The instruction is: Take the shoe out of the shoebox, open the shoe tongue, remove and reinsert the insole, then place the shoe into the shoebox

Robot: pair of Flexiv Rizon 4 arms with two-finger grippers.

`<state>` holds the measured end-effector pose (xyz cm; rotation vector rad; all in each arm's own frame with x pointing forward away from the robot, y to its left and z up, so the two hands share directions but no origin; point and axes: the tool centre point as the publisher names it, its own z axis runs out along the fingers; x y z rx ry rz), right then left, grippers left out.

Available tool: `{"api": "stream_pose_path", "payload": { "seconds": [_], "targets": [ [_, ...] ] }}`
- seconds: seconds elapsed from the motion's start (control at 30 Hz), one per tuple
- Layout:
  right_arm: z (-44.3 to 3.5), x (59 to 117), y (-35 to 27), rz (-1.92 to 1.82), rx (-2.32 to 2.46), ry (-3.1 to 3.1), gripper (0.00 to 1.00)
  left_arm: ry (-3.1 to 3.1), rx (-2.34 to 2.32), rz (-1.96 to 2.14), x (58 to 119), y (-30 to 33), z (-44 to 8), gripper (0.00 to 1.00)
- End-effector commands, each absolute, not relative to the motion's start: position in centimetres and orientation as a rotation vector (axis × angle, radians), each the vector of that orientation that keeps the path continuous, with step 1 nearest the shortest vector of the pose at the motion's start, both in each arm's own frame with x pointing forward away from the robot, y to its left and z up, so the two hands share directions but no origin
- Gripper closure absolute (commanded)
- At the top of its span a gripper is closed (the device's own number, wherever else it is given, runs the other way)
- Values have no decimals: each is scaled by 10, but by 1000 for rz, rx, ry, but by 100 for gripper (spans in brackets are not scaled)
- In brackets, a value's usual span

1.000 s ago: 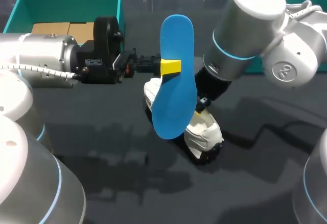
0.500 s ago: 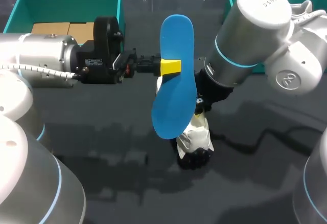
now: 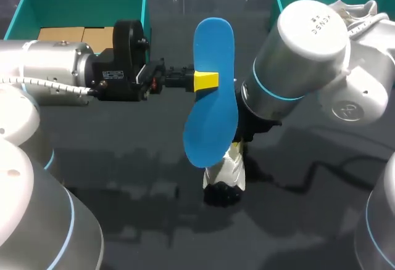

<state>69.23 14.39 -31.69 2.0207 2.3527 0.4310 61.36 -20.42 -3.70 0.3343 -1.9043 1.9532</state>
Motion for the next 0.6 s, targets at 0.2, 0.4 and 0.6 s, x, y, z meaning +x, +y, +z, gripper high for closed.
{"api": "stream_pose_path", "payload": {
  "seconds": [0.2,0.4,0.6],
  "targets": [
    [-331,701,150,473,1993,2403,100,-1903,337,1957,613,-206,-38,100],
    [-339,705,148,505,2033,2389,100,-1903,337,1957,613,-206,-38,100],
    [-350,707,146,542,2052,2394,100,-1903,337,1957,613,-206,-38,100]
  ]
}}
